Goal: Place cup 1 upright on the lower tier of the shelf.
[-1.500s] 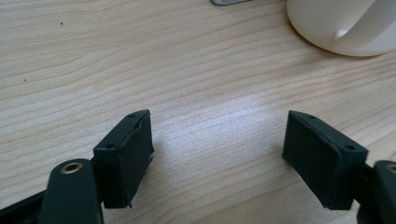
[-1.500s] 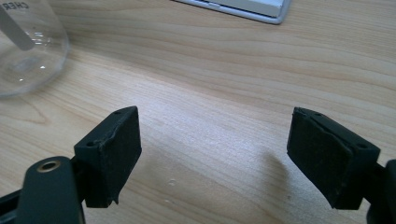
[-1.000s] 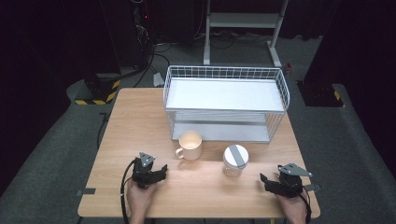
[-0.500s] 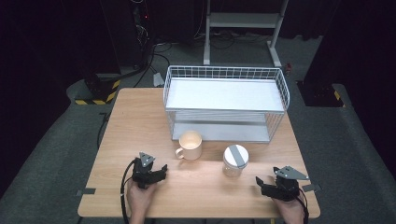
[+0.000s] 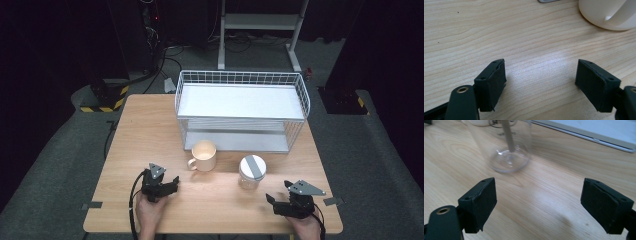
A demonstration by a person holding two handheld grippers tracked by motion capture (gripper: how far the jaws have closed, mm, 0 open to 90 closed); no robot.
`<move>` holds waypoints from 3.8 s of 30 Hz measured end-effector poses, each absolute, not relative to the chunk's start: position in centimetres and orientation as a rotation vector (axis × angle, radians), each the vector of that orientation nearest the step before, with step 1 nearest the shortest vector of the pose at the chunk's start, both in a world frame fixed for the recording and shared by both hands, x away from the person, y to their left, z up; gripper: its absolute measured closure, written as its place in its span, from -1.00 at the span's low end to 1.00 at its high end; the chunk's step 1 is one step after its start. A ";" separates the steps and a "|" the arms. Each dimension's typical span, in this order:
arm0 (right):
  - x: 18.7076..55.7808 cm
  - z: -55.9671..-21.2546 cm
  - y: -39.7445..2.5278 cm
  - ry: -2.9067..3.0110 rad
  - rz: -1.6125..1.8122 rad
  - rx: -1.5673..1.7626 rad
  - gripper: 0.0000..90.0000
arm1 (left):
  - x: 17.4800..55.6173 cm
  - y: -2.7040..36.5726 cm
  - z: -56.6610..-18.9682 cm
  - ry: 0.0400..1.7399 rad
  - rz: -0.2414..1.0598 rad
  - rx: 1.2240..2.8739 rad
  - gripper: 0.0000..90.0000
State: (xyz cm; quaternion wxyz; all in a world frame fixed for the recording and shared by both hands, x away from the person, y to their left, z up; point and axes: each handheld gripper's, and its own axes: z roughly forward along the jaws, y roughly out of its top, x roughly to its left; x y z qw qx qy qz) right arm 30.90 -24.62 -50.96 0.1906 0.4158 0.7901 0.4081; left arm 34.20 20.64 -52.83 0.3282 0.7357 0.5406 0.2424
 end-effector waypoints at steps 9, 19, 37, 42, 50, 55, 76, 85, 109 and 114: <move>30.1 -51.1 -22.9 2.270 1.182 1.089 -0.77 | 34.2 20.7 -52.8 1.415 0.637 1.931 -0.46; 30.5 -50.7 -20.9 2.268 1.212 1.032 -0.78 | 34.2 20.7 -52.8 1.414 0.637 1.930 -0.46; 32.2 -49.6 -18.9 2.239 1.193 1.030 -0.78 | 34.2 20.7 -52.8 1.419 0.642 1.925 -0.45; 32.9 -49.6 -18.9 2.226 1.216 1.049 -0.78 | 34.2 20.7 -52.8 1.421 0.640 1.928 -0.46; 34.1 -49.6 -18.1 2.245 1.178 1.046 -0.78 | 34.3 20.7 -52.8 1.413 0.641 1.931 -0.46; 34.6 -49.6 -18.0 2.230 1.176 1.059 -0.74 | 34.3 20.6 -52.9 1.417 0.639 1.921 -0.46; 35.9 -50.5 -16.4 2.231 1.169 1.040 -0.59 | 34.3 20.7 -52.8 1.419 0.640 1.929 -0.46; 36.2 -50.6 -16.4 2.228 1.180 1.020 -0.58 | 34.3 20.7 -52.8 1.420 0.642 1.925 -0.46; 36.2 -49.3 -17.5 2.230 1.179 1.037 -0.58 | 34.2 20.7 -52.8 1.437 0.644 1.916 -0.46; 36.7 -48.9 -17.7 2.235 1.188 1.033 -0.58 | 34.2 20.7 -52.8 1.439 0.644 1.915 -0.46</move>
